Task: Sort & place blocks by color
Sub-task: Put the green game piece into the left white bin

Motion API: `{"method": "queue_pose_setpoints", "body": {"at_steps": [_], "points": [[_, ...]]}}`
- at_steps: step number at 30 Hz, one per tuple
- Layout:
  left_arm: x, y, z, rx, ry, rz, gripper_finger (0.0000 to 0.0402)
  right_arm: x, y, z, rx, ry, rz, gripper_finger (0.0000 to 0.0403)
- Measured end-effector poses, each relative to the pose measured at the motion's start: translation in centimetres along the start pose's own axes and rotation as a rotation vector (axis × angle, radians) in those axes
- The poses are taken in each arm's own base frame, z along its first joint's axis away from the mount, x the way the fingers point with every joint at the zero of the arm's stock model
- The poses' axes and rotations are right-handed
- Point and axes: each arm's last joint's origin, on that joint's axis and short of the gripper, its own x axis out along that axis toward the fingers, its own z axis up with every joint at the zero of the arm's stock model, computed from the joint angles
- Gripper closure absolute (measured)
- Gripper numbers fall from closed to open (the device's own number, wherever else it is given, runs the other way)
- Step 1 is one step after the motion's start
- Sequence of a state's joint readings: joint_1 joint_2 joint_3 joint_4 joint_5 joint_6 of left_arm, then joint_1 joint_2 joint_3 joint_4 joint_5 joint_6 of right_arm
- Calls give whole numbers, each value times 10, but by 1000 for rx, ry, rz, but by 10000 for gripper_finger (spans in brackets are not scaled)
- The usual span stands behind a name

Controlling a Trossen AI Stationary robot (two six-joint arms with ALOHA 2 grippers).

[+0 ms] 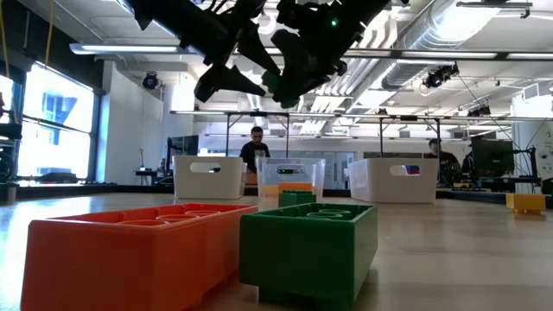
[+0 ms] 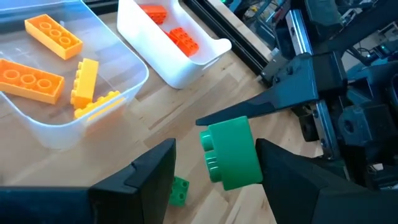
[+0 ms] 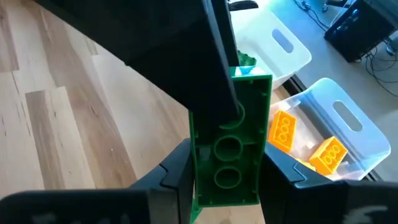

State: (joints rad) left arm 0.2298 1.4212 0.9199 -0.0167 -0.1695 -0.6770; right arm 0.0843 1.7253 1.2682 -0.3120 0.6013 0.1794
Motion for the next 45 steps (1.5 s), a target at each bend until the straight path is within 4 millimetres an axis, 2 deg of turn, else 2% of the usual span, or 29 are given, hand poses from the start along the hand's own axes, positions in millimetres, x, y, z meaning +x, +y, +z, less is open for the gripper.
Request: {"method": "queue_pose_setpoints", "body": {"at_steps": [8, 23, 28, 33, 40, 45], "points": [[0, 0, 0, 0, -6, 4, 204, -1, 1, 1, 4, -12, -4, 297], [0, -1, 2, 89, -17, -7, 318, 0, 0, 1, -16, -19, -14, 294], [0, 1, 0, 167, -10, 30, 320, -1, 0, 1, -4, -10, -7, 219], [-1, 10, -4, 220, -6, 186, 321, -2, -1, -5, 20, 40, -24, 156], [-2, 36, -2, 257, 7, 445, 321, -2, 0, -9, 86, 96, 40, 146], [-3, 52, 6, 266, 16, 529, 321, -2, -1, -15, 127, 153, 48, 145]]}}
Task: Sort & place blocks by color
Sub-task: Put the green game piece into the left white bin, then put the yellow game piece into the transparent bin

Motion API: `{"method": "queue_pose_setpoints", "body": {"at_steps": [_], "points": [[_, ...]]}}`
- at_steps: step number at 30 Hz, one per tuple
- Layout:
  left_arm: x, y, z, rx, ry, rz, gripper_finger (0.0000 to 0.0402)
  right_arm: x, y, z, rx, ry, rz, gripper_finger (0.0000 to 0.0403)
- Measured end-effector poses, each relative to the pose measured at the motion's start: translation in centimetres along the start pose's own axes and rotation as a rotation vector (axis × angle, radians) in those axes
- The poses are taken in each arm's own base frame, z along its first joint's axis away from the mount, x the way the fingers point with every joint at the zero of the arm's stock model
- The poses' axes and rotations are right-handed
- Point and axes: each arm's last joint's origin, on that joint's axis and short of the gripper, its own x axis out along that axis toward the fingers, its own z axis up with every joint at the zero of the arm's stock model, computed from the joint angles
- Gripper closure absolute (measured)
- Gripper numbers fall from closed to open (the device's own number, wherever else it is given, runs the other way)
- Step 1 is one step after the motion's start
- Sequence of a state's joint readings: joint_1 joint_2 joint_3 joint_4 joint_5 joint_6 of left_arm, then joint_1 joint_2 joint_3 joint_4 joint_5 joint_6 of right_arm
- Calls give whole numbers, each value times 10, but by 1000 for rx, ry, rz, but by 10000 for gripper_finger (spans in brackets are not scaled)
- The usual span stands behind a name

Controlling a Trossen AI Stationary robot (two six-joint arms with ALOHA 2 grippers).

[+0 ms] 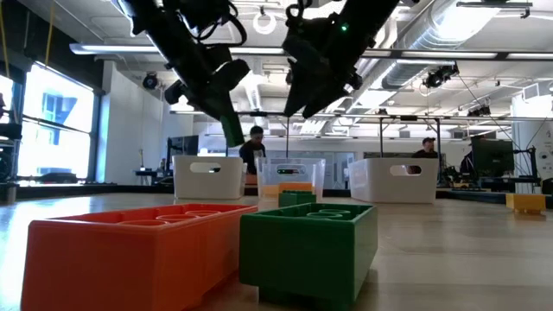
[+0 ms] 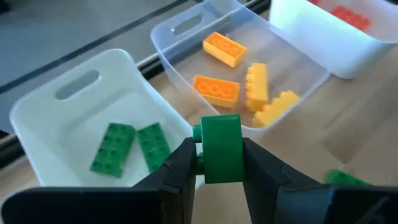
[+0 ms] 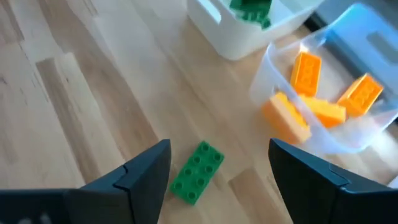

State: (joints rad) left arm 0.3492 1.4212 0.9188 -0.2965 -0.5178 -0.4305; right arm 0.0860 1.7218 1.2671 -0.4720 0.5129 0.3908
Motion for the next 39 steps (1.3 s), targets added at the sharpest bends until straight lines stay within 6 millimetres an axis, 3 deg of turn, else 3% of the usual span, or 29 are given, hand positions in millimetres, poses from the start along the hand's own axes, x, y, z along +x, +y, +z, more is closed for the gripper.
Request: {"method": "queue_pose_setpoints", "body": {"at_steps": [10, 19, 32, 39], "points": [[16, 35, 9, -20, 37, 121, 319, -2, -6, -19, 67, 204, -26, 144], [24, 54, 12, -48, 81, 127, 280, -12, -5, -37, 74, 347, -73, 144], [25, 55, 13, -37, 75, 112, 225, -38, -1, -65, -10, 501, -245, 144], [25, 48, 18, -50, 70, -76, 218, -47, -11, -85, -64, 610, -395, 144]]}}
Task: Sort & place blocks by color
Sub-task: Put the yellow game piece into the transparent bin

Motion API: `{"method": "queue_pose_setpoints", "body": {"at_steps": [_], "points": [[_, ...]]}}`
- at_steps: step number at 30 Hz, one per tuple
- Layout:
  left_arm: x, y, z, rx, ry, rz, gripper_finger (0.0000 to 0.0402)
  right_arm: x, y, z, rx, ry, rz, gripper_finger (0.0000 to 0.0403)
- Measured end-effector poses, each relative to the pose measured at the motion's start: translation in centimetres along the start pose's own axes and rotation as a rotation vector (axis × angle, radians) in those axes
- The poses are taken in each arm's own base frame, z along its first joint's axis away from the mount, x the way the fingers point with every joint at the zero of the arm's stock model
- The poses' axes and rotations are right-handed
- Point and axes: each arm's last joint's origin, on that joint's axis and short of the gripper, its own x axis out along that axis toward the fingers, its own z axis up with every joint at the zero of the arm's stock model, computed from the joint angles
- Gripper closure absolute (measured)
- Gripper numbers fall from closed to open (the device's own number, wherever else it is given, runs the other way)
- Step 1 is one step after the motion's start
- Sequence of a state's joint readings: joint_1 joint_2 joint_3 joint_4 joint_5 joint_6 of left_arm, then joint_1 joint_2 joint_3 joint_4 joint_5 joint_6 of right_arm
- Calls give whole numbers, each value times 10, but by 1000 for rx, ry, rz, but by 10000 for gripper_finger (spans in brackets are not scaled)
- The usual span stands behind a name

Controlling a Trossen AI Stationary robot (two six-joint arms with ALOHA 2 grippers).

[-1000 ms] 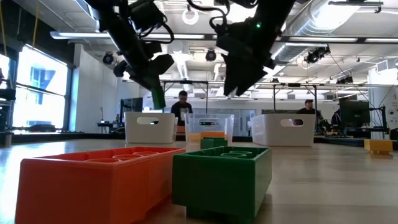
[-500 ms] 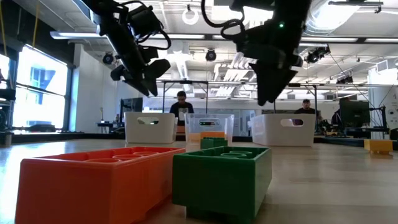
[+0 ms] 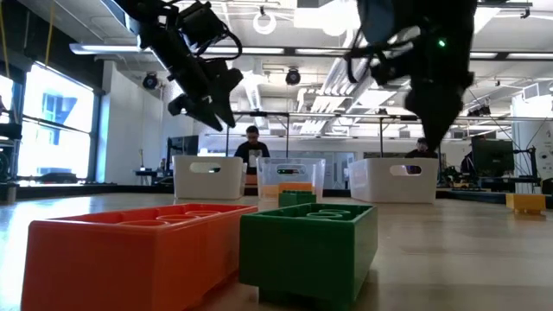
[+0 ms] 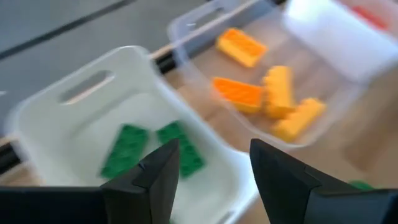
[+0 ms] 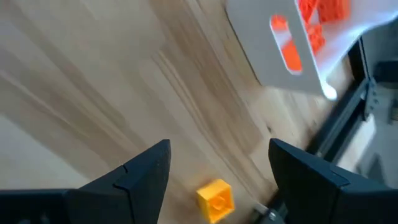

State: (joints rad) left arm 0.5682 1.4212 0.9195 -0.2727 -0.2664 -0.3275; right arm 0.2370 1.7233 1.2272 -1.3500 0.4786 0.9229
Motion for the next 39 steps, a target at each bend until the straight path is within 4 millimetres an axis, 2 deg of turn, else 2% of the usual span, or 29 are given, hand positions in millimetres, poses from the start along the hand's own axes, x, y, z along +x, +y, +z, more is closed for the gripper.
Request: {"method": "queue_pose_setpoints", "body": {"at_steps": [8, 17, 26, 34, 39], "points": [[-1, -8, 2, -5, -8, -117, 218, 36, -8, -29, -36, 108, -155, 144], [-4, -16, -1, 31, -21, -102, 218, 42, -34, -53, -1, 136, -151, 144], [-8, -27, -5, 84, -34, -95, 218, 44, -69, -77, 95, 155, 85, 144], [-12, -37, -8, 124, -54, -99, 218, 29, -91, -72, 110, 63, 296, 144], [-19, -44, -9, 137, -71, -122, 218, 37, -90, -72, 35, 104, 354, 144]]}}
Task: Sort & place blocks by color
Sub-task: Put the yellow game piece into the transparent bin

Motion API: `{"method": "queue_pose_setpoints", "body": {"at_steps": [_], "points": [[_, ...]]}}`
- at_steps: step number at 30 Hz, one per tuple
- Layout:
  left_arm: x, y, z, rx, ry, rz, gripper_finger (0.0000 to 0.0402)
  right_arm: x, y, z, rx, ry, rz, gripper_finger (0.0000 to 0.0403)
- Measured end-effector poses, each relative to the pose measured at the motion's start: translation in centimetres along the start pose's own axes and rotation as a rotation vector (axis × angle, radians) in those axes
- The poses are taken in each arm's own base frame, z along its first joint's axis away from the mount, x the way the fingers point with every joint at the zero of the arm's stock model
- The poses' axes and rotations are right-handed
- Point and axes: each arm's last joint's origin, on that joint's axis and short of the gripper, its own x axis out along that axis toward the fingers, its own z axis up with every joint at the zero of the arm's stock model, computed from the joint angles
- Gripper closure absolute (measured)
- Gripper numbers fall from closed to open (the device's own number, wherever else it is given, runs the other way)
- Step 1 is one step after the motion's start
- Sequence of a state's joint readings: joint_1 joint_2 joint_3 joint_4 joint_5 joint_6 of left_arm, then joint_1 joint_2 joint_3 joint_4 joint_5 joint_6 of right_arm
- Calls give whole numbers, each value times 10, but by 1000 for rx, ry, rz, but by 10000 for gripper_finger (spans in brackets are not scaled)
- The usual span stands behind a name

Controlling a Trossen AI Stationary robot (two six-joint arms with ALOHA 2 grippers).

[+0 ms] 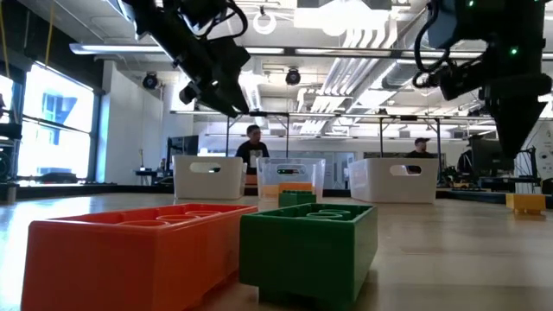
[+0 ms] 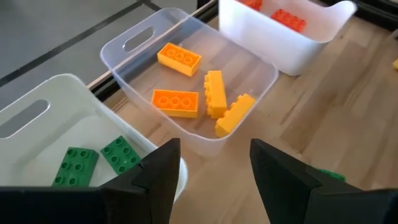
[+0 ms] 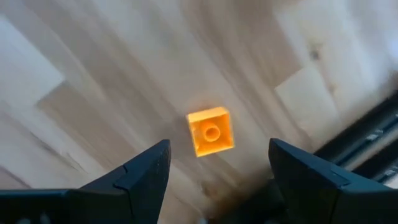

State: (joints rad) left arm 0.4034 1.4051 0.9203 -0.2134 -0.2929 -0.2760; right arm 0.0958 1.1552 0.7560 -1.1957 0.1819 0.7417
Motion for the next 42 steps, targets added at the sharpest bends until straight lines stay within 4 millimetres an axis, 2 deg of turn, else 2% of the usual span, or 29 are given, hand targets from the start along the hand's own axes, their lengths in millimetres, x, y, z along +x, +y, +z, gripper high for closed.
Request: {"method": "queue_pose_setpoints", "body": {"at_steps": [11, 31, 36, 42], "points": [[-14, -1, 6, -7, -54, 8, 218, 23, 8, 14, -64, 95, 22, 144], [-14, 0, 6, 19, -53, 10, 218, 77, 24, 29, -131, 363, -105, 147], [-14, 0, 6, 49, -53, 13, 218, 80, 27, 30, -134, 379, -83, 188], [-14, -2, 5, 84, -51, 9, 218, 78, 27, 30, -107, 369, -60, 290]]}}
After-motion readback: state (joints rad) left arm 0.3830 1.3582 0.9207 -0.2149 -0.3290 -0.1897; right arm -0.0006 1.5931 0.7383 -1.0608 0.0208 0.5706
